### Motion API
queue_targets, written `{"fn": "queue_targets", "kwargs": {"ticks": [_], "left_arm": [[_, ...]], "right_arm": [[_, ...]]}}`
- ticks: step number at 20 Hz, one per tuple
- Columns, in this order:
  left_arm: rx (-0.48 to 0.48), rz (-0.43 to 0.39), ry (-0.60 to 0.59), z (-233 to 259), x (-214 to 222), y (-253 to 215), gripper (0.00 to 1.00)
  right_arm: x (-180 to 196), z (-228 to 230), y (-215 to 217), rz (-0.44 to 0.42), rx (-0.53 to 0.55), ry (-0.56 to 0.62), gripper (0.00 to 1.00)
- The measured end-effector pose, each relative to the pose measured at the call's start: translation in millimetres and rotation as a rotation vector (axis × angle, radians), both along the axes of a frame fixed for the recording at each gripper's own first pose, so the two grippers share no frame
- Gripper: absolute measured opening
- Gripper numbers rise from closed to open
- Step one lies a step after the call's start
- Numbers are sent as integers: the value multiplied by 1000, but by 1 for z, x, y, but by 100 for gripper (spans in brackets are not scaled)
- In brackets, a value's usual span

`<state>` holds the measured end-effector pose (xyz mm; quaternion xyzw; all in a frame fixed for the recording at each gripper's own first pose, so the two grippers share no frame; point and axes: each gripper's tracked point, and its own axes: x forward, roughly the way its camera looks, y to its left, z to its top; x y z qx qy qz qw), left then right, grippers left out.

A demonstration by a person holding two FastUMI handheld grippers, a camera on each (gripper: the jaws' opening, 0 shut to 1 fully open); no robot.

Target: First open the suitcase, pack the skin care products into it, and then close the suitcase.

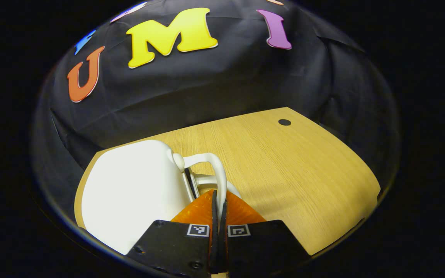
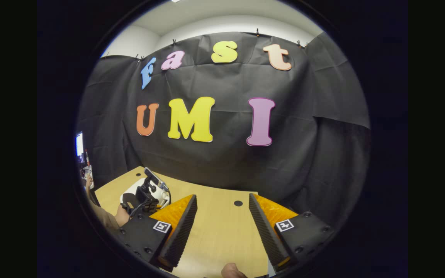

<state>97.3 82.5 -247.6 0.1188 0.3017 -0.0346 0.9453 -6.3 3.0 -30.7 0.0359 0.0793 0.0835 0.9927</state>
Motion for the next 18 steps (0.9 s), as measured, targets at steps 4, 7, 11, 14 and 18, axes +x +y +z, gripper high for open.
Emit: {"fn": "queue_targets", "kwargs": {"ticks": [4, 7, 11, 14, 18], "left_arm": [[-23, -17, 18, 0, -12, 1, 4], [-92, -2, 66, -5, -23, -8, 32], [-192, 84, 72, 7, -34, -13, 53], [-212, 129, 2, 52, -44, -6, 76], [-216, 173, -202, 147, -58, 18, 93]], "right_arm": [[3, -3, -1, -29, 6, 9, 80], [4, 0, 7, -39, 17, 15, 80], [10, 19, 25, -38, 19, -21, 80], [15, 37, 38, -40, 13, -67, 80], [21, 58, 56, -60, 6, -109, 80]]}}
